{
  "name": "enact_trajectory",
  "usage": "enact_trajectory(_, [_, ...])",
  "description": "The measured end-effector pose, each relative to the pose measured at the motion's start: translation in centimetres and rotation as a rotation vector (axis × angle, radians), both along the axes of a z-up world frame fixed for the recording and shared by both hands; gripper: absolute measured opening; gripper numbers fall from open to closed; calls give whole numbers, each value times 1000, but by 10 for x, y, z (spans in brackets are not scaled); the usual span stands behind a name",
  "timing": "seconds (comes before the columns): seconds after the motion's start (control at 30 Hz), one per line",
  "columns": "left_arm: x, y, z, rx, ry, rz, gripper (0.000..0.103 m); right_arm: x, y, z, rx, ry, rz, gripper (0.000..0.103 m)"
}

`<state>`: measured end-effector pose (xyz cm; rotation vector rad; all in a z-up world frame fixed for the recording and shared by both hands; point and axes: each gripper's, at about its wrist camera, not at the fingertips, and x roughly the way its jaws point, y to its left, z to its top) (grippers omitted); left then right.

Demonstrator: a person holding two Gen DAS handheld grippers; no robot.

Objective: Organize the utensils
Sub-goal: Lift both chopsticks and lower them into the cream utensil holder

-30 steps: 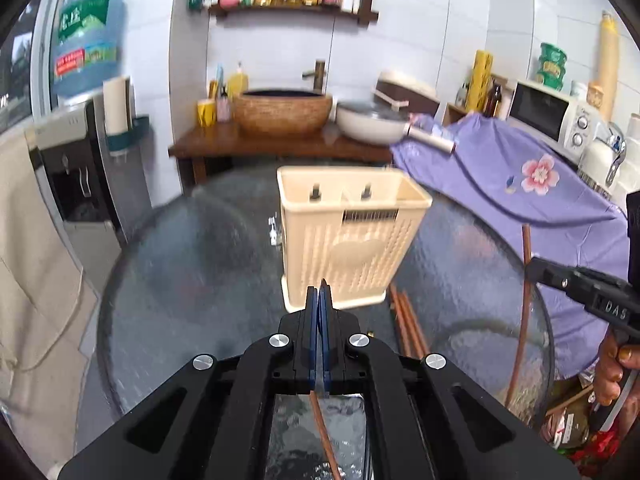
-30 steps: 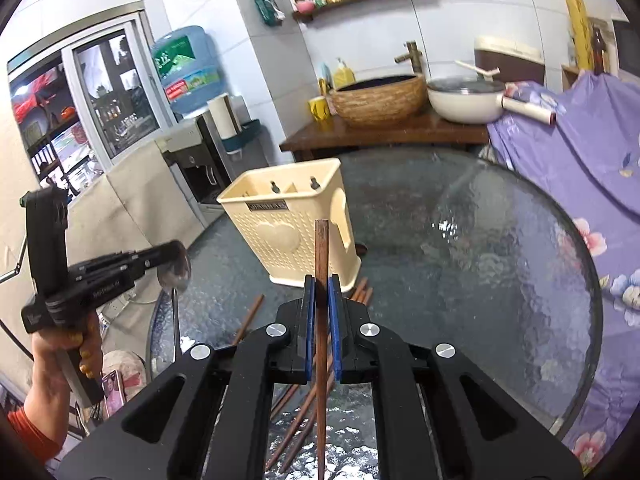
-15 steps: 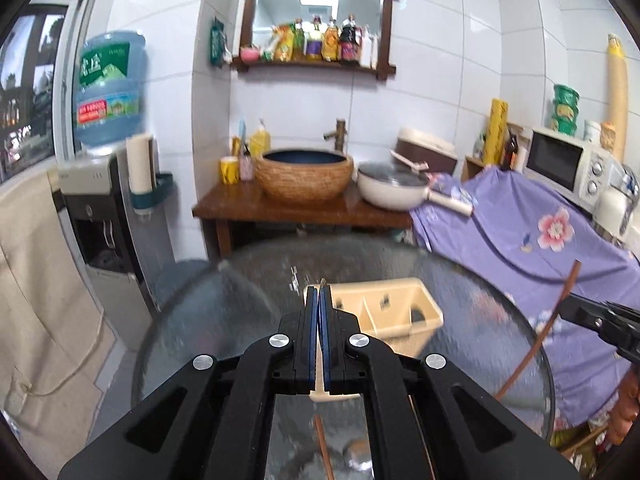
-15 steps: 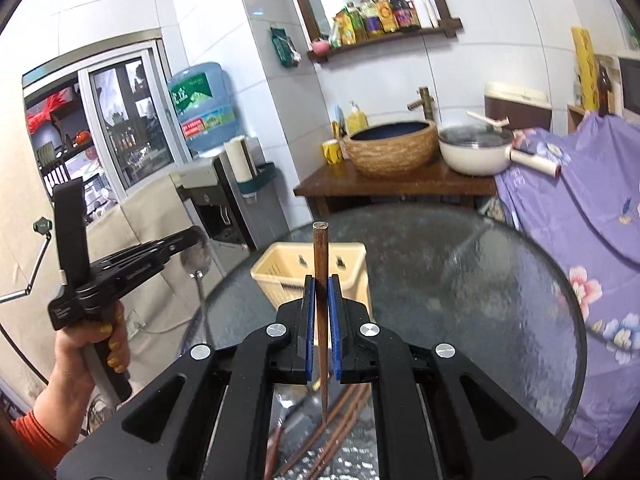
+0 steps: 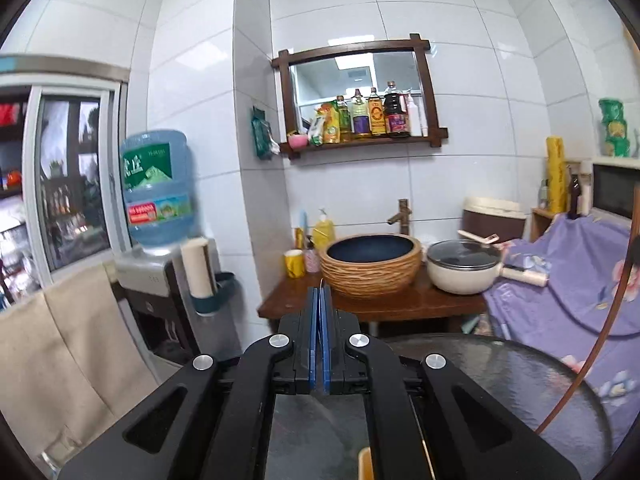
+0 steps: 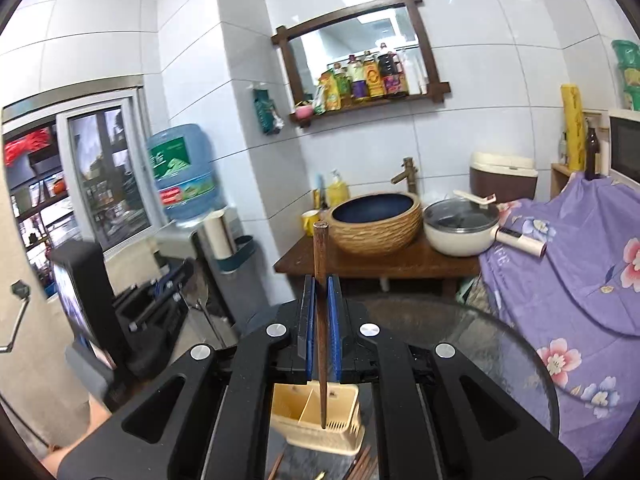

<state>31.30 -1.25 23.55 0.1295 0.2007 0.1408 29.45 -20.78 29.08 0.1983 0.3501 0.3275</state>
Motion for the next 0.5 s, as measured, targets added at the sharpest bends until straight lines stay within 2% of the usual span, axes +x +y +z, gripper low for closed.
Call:
enact_trajectory(0.13, [21,-11,-33,37,33,34,2,19,9,-16,-24,7,-35,7])
enact_trajectory(0.33, [31,-7,-75,9,106,21,2,36,17,-68,-39,88,-26,7])
enact_trajectory(0.5, [29,-6,-96,-15,149,-2,2,41,20,-101,-29,143,-19,7])
